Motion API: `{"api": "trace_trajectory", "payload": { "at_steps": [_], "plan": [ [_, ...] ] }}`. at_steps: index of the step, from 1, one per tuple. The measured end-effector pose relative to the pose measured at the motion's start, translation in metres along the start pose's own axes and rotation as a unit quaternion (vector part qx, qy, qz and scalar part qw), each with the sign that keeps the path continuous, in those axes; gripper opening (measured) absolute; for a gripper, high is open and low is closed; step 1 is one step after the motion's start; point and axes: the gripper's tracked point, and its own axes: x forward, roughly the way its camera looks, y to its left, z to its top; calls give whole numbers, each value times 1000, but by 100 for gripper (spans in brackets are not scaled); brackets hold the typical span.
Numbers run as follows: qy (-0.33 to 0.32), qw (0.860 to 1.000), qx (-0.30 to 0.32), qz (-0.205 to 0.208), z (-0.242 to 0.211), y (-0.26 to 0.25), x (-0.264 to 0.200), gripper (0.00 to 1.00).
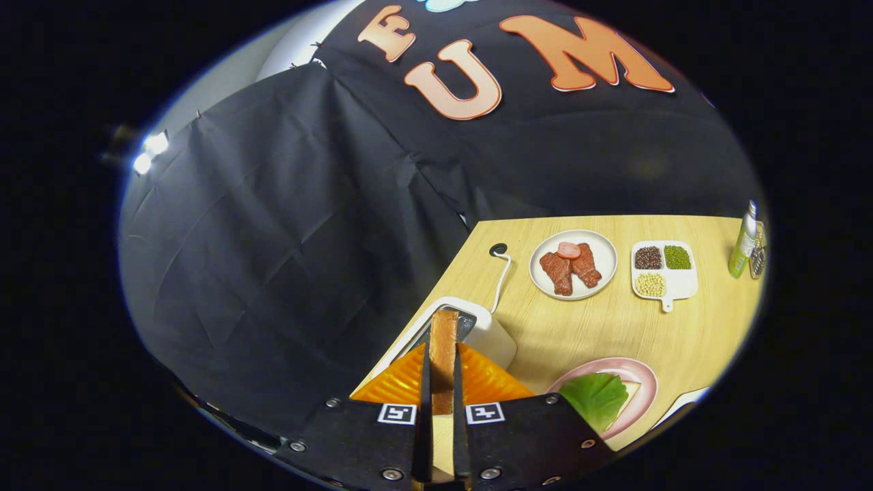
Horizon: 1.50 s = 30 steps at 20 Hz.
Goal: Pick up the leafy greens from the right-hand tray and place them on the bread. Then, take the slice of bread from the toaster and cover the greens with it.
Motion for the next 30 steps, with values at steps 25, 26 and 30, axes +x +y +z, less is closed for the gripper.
{"api": "trace_trajectory", "payload": {
  "at_steps": [25, 26, 30],
  "plan": [
    [-12, 997, 75, -30, -93, -151, -21, 12],
    [-12, 997, 75, -35, -97, -156, -20, 12],
    [-1, 995, 96, -27, -111, -165, -12, 12]
  ]
}}
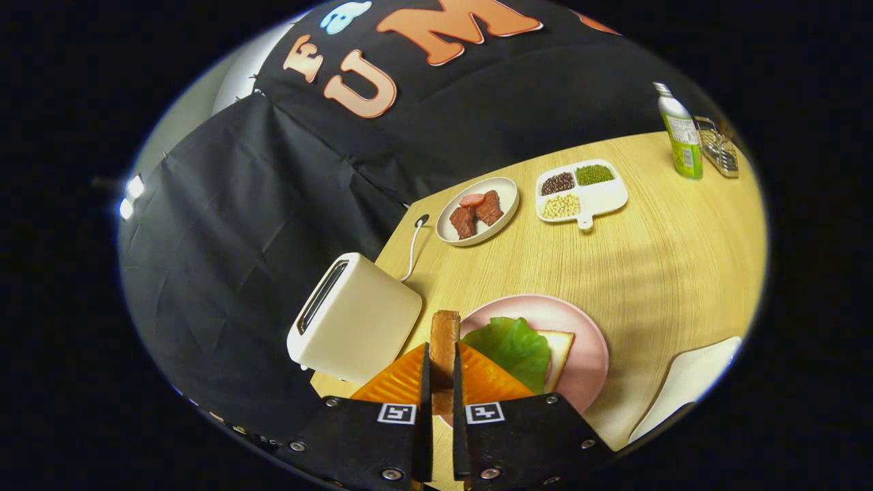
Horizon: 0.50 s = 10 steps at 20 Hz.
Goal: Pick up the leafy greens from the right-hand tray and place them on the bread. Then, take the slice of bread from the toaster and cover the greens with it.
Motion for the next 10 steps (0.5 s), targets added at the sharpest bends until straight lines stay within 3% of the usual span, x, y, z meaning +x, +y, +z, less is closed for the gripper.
{"api": "trace_trajectory", "payload": {
  "at_steps": [10],
  "plan": [
    [11, 999, 41, -17, -16, -41, 5, 12]
  ]
}}
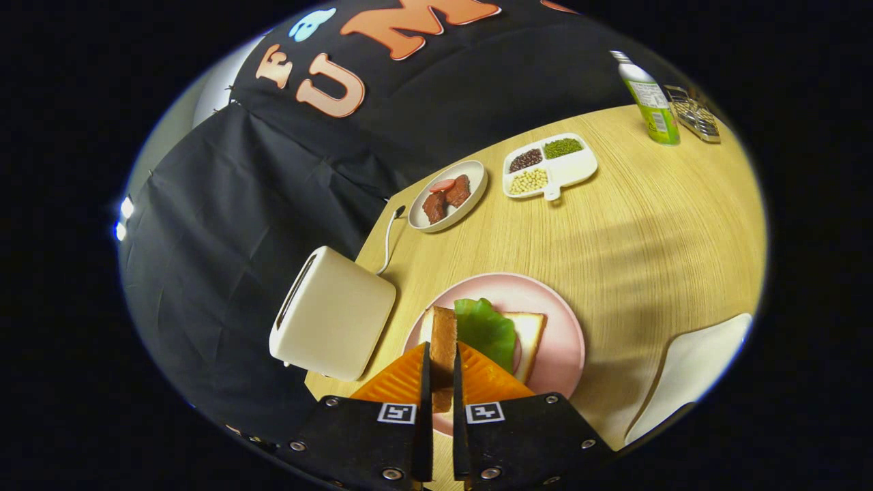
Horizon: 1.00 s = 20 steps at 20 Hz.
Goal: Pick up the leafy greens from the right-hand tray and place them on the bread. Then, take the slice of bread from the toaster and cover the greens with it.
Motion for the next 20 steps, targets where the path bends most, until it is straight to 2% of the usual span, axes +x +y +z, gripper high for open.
{"api": "trace_trajectory", "payload": {
  "at_steps": [5, 8, 10, 11, 12, 13, 15, 20],
  "plan": [
    [6, 999, 46, 5, -5, -13, 3, 13],
    [-4, 999, 47, 5, -3, -13, 4, 17],
    [-18, 999, 33, -13, 2, -20, 2, 21],
    [-29, 999, 23, -28, 7, -26, -2, 28],
    [-41, 998, 17, -39, 10, -30, -4, 31],
    [-54, 997, 13, -45, 15, -33, -7, 39],
    [-84, 995, 6, -55, 29, -32, -16, 48],
    [-167, 980, -54, -93, 66, -25, -46, 60]
  ]
}}
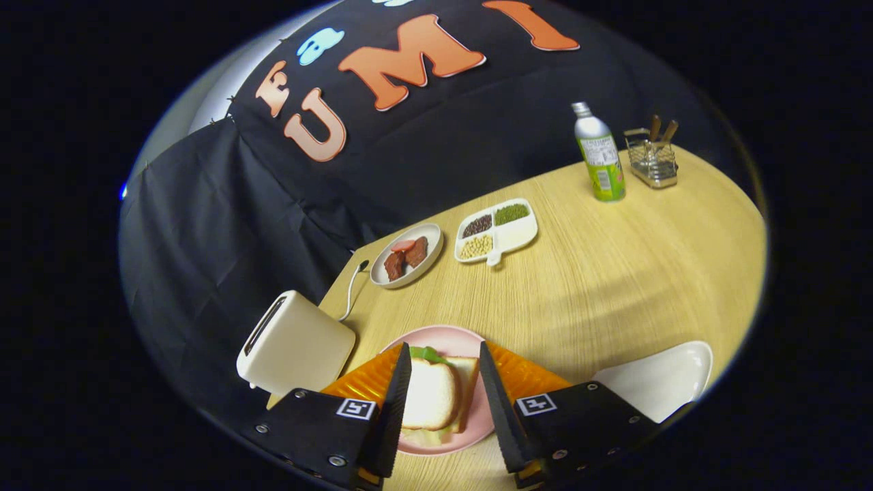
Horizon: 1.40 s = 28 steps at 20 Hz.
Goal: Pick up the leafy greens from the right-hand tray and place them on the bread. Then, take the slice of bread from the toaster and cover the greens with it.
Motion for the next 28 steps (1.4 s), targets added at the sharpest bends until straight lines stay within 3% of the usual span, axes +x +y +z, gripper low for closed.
{"api": "trace_trajectory", "payload": {
  "at_steps": [4, 8, 13, 19, 23, 28],
  "plan": [
    [-85, 994, -68, -34, 40, 1, -16, 74],
    [-169, 974, -134, -75, 76, 4, -38, 82],
    [-251, 949, -167, -96, 108, 12, -65, 92],
    [-312, 924, -193, -107, 127, 27, -90, 96],
    [-354, 899, -237, -103, 134, 42, -98, 96],
    [-356, 897, -246, -88, 125, 57, -93, 96]
  ]
}}
